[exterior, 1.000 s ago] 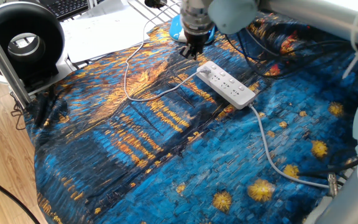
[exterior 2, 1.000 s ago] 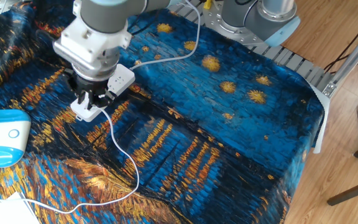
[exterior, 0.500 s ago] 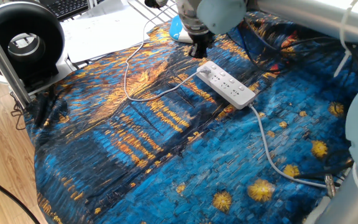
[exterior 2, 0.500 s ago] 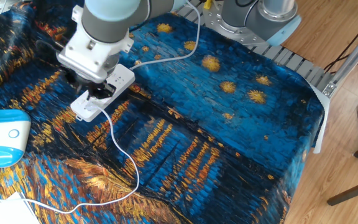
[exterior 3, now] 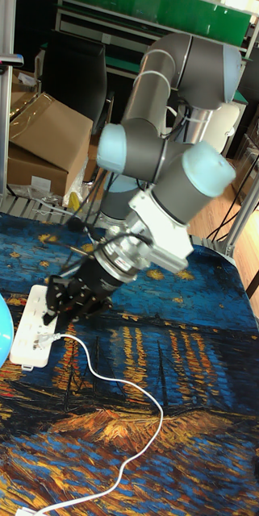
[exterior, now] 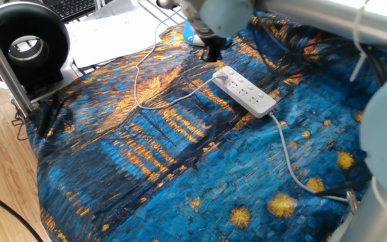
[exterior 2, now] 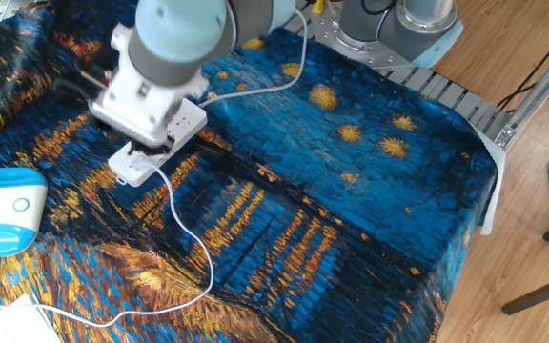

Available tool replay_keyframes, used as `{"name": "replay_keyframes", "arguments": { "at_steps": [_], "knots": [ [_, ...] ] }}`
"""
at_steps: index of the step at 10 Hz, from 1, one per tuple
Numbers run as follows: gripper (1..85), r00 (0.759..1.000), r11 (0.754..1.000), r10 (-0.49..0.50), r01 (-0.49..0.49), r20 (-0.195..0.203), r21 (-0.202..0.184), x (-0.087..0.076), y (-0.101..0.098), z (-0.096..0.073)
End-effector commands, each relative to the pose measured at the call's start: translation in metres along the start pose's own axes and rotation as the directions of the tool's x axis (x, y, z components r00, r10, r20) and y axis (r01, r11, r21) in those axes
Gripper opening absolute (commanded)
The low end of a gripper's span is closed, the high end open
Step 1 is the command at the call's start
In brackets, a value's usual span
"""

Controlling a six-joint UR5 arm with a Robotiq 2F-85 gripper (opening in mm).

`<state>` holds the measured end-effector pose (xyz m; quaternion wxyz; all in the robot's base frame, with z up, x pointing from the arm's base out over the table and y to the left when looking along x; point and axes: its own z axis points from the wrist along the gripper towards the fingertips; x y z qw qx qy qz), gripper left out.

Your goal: Plug in the power cord of the desk lamp, turn on the socket, and light up the desk lamp

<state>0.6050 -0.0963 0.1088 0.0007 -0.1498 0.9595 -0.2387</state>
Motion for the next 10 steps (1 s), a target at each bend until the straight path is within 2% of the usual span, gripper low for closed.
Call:
{"name": "replay_keyframes", "arguments": {
  "at_steps": [1, 2, 4, 7, 8, 10],
  "knots": [
    [34.3, 0.997, 0.998, 0.059, -0.060, -0.039, -0.018, -0.012, 0.024, -0.002],
    [34.3, 0.998, 0.998, 0.057, -0.057, -0.027, 0.028, -0.018, 0.015, 0.004],
    [35.3, 0.996, 0.996, 0.092, -0.092, -0.021, 0.012, -0.025, 0.026, 0.013],
    [34.7, 0.993, 0.991, 0.119, -0.117, -0.019, 0.067, -0.027, 0.017, 0.031],
    [34.7, 0.992, 0.990, 0.127, -0.125, -0.018, 0.063, -0.024, 0.015, 0.038],
    [37.7, 0.987, 0.985, 0.160, -0.159, -0.015, 0.065, -0.022, 0.013, 0.039]
  ]
}}
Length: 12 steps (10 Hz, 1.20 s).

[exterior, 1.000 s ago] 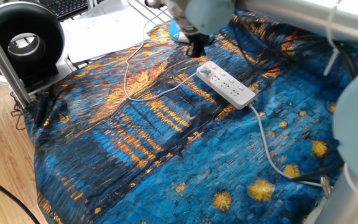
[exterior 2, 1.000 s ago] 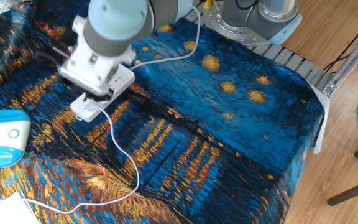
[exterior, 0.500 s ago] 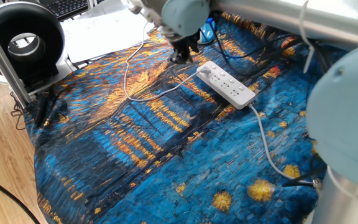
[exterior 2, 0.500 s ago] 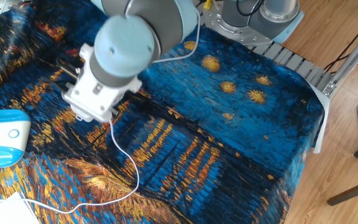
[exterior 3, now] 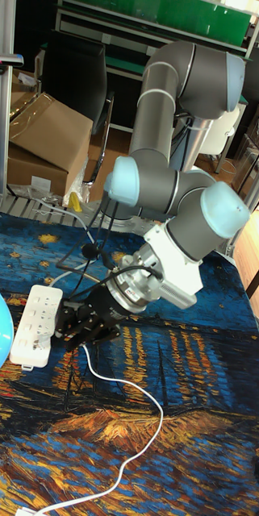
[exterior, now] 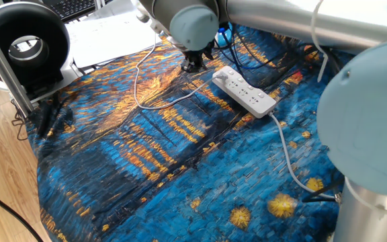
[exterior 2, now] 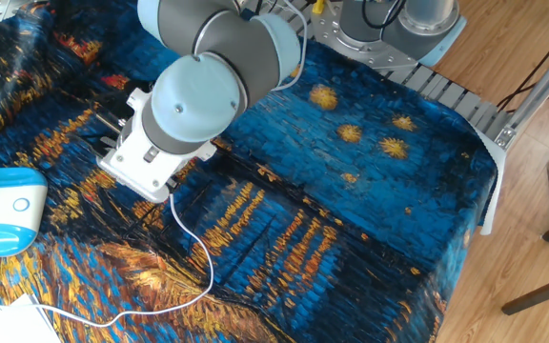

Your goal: Plug in the power cord of the desk lamp, turn on the socket, and light up the desk lamp

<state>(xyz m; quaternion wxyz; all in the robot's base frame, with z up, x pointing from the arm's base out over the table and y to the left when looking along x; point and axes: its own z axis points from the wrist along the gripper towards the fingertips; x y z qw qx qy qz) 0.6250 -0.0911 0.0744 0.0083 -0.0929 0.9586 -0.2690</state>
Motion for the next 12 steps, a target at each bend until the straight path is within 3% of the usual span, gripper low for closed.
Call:
{"name": "replay_keyframes", "arguments": {
  "at_steps": [1, 6, 7, 10, 12],
  "knots": [
    [38.0, 0.998, 0.998, 0.060, -0.060, -0.001, 0.007, 0.000, 0.000, 0.012],
    [38.3, 0.991, 0.992, 0.126, -0.126, -0.050, 0.004, 0.012, 0.008, 0.013],
    [37.3, 0.990, 0.991, 0.133, -0.132, -0.055, 0.023, 0.015, 0.007, 0.015],
    [35.7, 0.987, 0.988, 0.152, -0.151, -0.052, 0.016, 0.014, 0.020, 0.014],
    [35.3, 0.990, 0.990, 0.142, -0.141, -0.024, 0.023, 0.008, 0.015, 0.014]
  ]
}}
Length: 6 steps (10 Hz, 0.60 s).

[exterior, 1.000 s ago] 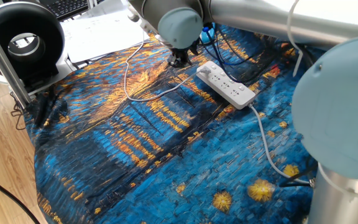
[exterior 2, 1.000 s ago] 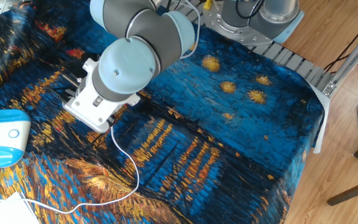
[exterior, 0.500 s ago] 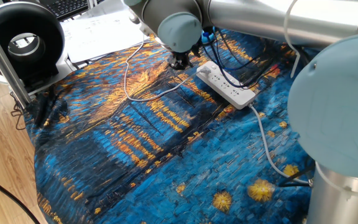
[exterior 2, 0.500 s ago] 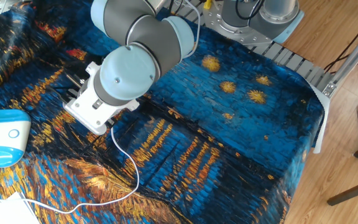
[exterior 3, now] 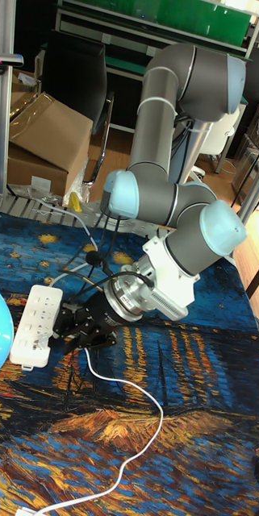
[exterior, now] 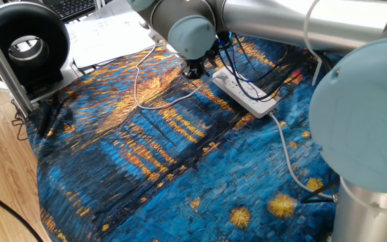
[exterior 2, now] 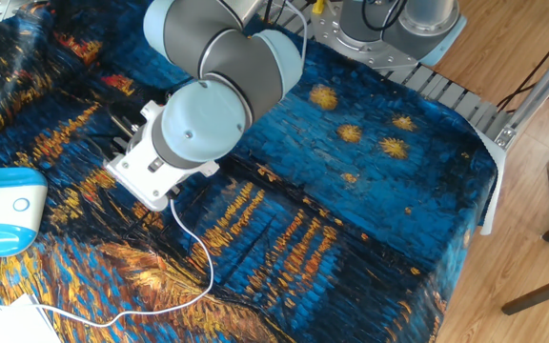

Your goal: Plug in the power cord of the desk lamp, turn on the socket, and light up the desk lamp

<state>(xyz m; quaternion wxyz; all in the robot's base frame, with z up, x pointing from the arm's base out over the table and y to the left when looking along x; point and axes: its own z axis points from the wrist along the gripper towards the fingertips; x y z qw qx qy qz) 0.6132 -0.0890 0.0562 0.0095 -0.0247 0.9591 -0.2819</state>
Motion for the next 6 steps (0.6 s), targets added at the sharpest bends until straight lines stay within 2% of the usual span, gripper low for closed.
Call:
{"name": "replay_keyframes", "arguments": {
  "at_steps": [1, 3, 6],
  "knots": [
    [35.3, 1.000, 1.000, 0.009, -0.009, 0.012, -0.001, -0.0022, 0.0011, 0.0007],
    [35.3, 1.000, 1.000, 0.019, -0.019, 0.009, -0.018, 0.0008, 0.0046, 0.0063],
    [35.3, 1.000, 1.000, 0.024, -0.024, 0.000, -0.008, 0.0040, 0.0002, 0.0091]
  ]
}}
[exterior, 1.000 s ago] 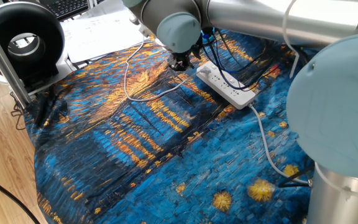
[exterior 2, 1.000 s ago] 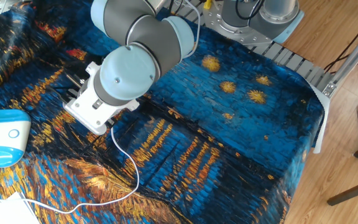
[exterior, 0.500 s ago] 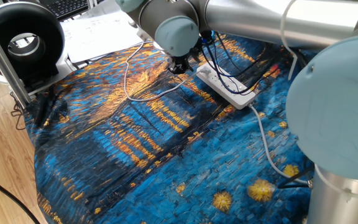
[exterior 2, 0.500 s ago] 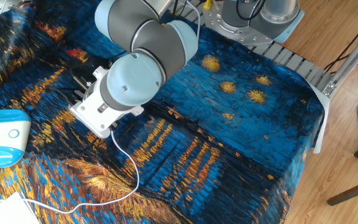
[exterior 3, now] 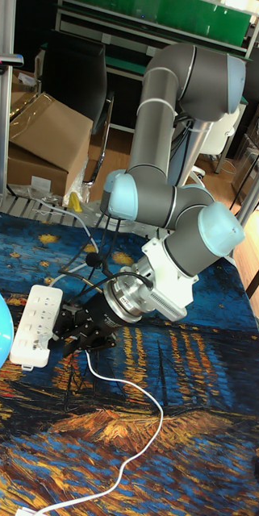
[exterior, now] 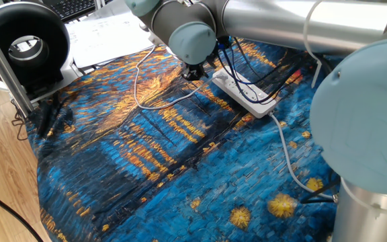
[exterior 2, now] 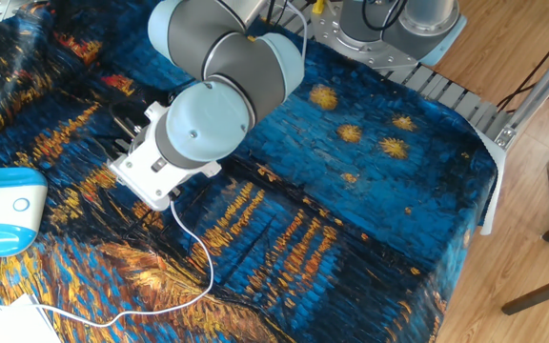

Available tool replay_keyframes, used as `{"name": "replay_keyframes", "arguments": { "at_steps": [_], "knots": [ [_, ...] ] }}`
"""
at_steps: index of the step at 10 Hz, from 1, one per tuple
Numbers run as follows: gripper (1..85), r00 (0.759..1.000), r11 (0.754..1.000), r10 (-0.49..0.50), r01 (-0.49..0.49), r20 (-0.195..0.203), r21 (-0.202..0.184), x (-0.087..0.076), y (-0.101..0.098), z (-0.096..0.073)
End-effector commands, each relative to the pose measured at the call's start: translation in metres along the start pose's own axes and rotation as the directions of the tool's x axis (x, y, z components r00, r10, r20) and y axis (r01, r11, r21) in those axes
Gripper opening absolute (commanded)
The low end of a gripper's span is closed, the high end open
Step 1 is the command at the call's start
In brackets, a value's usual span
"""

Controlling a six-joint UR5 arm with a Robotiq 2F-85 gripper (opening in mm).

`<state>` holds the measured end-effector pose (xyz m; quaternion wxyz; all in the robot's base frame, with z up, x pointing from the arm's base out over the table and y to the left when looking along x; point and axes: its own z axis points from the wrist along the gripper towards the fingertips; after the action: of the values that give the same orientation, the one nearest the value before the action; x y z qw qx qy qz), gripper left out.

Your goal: Plug in the power cord of the desk lamp, turn on the socket, and light up the desk lamp

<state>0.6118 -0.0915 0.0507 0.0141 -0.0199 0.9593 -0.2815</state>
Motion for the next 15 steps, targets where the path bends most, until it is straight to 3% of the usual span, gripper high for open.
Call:
{"name": "replay_keyframes", "arguments": {
  "at_steps": [1, 4, 8, 11, 13, 15],
  "knots": [
    [35.3, 1.000, 1.000, 0.006, -0.006, -0.013, 0.008, 0.004, -0.007, 0.004],
    [35.3, 1.000, 1.000, 0.003, -0.002, -0.027, 0.023, 0.006, -0.011, 0.005],
    [36.0, 0.999, 1.000, -0.012, 0.013, -0.032, 0.012, 0.003, -0.010, 0.000],
    [36.0, 1.000, 0.999, -0.022, 0.022, -0.010, -0.030, -0.005, 0.002, -0.006],
    [35.7, 1.000, 0.999, -0.030, 0.030, 0.000, -0.031, -0.008, 0.002, -0.006],
    [33.3, 0.997, 0.995, -0.076, 0.074, -0.026, -0.060, 0.000, 0.009, -0.006]
  ]
}}
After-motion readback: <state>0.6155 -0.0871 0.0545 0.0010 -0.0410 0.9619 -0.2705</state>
